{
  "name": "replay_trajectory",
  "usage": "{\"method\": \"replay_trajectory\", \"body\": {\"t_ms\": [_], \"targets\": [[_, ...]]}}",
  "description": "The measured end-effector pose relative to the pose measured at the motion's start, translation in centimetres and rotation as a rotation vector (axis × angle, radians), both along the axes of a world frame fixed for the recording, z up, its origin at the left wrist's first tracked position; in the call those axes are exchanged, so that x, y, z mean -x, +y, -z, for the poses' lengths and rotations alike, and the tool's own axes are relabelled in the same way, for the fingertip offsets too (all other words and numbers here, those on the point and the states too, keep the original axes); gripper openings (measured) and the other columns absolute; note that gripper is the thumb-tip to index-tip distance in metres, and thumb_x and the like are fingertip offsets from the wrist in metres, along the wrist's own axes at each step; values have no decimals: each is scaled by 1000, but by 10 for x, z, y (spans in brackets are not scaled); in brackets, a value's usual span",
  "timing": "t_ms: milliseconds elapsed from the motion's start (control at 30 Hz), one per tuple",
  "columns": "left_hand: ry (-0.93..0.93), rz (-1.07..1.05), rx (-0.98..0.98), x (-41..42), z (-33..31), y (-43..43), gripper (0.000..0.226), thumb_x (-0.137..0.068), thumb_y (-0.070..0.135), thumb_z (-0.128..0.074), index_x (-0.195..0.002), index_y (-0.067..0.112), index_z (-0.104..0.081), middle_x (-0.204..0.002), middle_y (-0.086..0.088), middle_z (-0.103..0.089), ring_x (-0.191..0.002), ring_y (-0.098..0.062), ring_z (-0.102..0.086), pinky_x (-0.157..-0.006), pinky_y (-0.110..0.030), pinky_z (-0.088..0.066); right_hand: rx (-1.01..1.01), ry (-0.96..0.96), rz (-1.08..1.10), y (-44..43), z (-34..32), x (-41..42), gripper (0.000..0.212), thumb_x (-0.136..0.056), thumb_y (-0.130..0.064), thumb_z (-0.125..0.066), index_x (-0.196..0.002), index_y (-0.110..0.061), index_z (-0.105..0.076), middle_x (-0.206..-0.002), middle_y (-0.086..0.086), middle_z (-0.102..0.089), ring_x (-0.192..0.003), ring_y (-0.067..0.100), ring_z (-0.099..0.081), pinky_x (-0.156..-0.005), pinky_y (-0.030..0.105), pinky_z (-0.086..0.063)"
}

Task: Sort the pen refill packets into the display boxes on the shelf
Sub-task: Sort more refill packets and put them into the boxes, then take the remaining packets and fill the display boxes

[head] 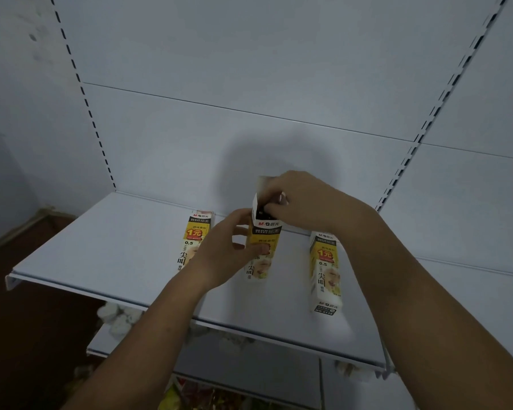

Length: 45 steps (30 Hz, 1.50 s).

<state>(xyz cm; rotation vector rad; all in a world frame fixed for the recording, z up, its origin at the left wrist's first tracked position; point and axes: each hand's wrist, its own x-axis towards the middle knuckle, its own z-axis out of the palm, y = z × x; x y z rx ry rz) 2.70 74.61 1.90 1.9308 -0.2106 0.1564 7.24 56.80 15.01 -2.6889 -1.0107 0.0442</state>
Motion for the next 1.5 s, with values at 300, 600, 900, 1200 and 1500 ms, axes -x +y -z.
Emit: {"method": "replay_trajectory", "body": {"t_ms": [300,600,900,1200,1500], "targets": [[-214,-102,-204,17,-35,10,76,-87,65,-64,-153,38,-39,-145,22,-51,-131,2,-51,-106,-35,-50,-315,-164,117,-25,17,28,23,-101,-26,-63,-123,-25,-69,-109,-12,-66,-95,6,-63,-88,33,-54],[-477,-56,-379,19,-95,-4,62,-97,53,-64,-151,31,-45,-145,13,-54,-131,-10,-51,-108,-48,-48,-359,-121,308,-67,28,67,26,-102,-34,-61,-127,-27,-66,-112,-14,-67,-102,1,-61,-88,18,-49],[-565,375,-432,47,-89,-78,50,-100,57,-54,-145,34,-52,-137,19,-58,-126,-5,-53,-104,-43,-48,-363,-85,619,-111,51,130,23,-100,-36,-64,-123,-31,-67,-112,-14,-67,-102,7,-63,-92,36,-54],[-563,732,-395,86,-67,-224,59,-97,64,-48,-144,30,-54,-133,14,-63,-119,-10,-59,-100,-44,-54,-314,-146,986,-218,52,257,28,-101,-40,-60,-127,-29,-65,-114,-13,-67,-101,7,-62,-92,37,-54],[-557,966,-401,182,-56,-404,49,-99,60,-56,-143,38,-52,-134,20,-61,-122,-6,-57,-101,-36,-50,-282,-212,1240,-359,61,401,33,-102,-42,-60,-132,-27,-64,-116,-11,-66,-104,7,-61,-90,40,-56]]}}
